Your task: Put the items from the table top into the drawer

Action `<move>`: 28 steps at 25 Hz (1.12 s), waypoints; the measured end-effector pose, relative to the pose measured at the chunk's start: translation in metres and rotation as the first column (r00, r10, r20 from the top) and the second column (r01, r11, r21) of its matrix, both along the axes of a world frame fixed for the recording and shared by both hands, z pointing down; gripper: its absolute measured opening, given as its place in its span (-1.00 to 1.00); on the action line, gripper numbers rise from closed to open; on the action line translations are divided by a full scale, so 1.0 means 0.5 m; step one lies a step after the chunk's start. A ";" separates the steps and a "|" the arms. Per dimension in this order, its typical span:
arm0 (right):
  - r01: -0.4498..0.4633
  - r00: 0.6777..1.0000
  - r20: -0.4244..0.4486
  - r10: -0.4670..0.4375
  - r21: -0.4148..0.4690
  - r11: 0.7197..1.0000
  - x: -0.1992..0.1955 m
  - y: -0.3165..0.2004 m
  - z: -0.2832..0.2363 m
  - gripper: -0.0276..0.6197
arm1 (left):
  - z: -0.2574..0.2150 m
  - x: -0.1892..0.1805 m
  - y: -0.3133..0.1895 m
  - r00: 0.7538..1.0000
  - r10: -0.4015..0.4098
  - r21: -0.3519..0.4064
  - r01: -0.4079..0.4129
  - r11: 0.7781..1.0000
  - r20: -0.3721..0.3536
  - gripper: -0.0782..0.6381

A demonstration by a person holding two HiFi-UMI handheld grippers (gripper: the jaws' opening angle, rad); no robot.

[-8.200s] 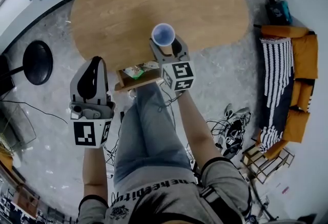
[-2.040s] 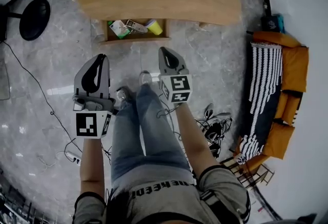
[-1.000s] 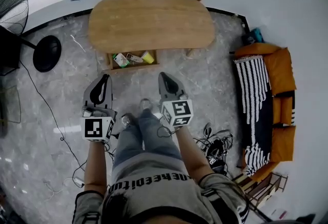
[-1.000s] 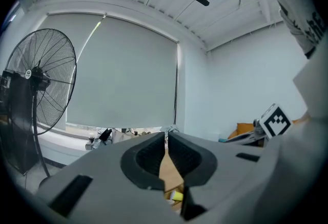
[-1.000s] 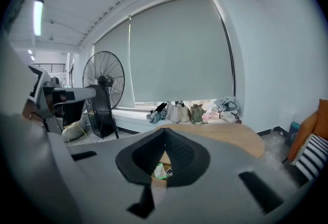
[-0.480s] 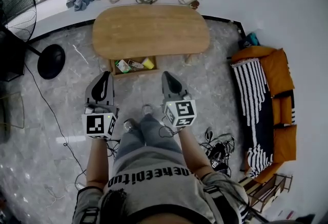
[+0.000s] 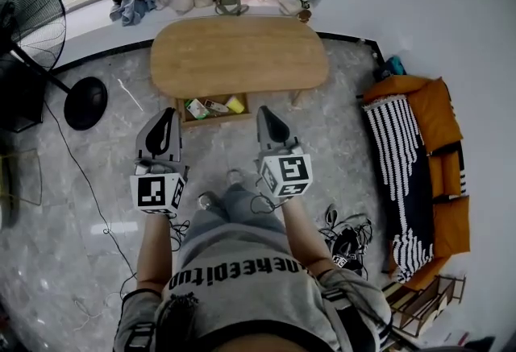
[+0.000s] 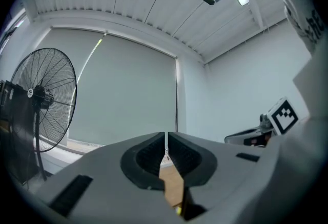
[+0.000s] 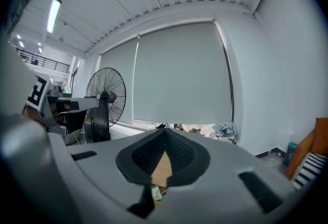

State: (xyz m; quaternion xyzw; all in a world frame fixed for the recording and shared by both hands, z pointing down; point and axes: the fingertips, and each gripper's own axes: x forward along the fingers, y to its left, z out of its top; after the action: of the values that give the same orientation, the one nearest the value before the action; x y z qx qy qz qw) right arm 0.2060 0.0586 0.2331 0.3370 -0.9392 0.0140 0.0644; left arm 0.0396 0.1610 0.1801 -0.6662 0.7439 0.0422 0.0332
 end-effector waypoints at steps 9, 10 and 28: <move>-0.055 0.997 0.056 0.052 0.055 0.997 0.021 0.021 -0.055 -0.91 | -0.037 -0.004 0.031 1.000 -0.003 0.032 0.002 0.999 0.019 -0.73; -0.059 0.997 0.060 0.056 0.059 0.996 0.025 0.023 -0.059 -0.91 | -0.040 -0.003 0.033 1.000 -0.003 0.036 0.002 0.999 0.020 -0.73; -0.085 0.993 0.088 0.075 0.121 0.989 0.016 0.034 -0.122 -0.91 | -0.086 -0.022 0.055 0.999 -0.017 0.084 0.013 0.996 0.037 -0.73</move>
State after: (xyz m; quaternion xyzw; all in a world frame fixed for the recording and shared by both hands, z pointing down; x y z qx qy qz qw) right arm 0.2137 0.0756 0.1723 0.3768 -0.9259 -0.0278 0.0032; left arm 0.0284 0.1884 0.1371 -0.6593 0.7457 0.0607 0.0755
